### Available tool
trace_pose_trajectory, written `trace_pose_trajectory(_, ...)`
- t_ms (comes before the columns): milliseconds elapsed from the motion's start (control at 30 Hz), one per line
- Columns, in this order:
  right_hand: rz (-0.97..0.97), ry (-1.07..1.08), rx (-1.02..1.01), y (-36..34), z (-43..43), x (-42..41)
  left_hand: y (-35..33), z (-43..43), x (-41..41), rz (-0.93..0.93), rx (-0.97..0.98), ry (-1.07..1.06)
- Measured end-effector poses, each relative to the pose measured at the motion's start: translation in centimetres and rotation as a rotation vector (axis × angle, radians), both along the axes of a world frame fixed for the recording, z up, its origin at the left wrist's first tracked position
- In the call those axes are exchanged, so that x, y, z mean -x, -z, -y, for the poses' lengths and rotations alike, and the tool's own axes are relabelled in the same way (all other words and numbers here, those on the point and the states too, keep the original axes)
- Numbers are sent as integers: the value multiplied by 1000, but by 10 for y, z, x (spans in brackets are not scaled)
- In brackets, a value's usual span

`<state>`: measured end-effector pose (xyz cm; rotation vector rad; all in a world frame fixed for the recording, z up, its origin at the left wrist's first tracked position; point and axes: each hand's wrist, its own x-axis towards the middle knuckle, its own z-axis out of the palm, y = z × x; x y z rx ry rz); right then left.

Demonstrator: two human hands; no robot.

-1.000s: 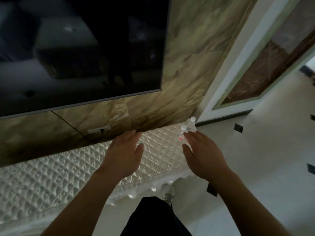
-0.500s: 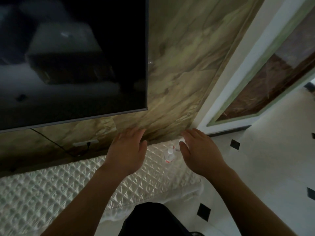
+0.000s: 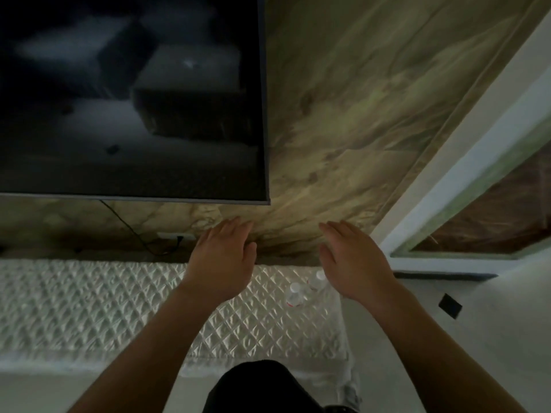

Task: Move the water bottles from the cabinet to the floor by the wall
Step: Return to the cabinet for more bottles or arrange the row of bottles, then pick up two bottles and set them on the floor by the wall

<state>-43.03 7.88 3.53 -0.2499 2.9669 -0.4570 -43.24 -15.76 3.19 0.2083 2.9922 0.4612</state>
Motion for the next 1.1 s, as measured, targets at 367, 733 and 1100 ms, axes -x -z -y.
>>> trace_pose_trajectory(367, 7, -213, 43, 0, -103, 34, -4, -107, -21, -9, 25, -213)
trace_pose_trajectory(733, 4, -416, 54, 14, -127, 61, 9, -147, -36, -14, 44, -379)
trace_pose_trajectory(1100, 235, -350, 66, 118, -102, 79, 111, -141, -17, 127, -67, -415)
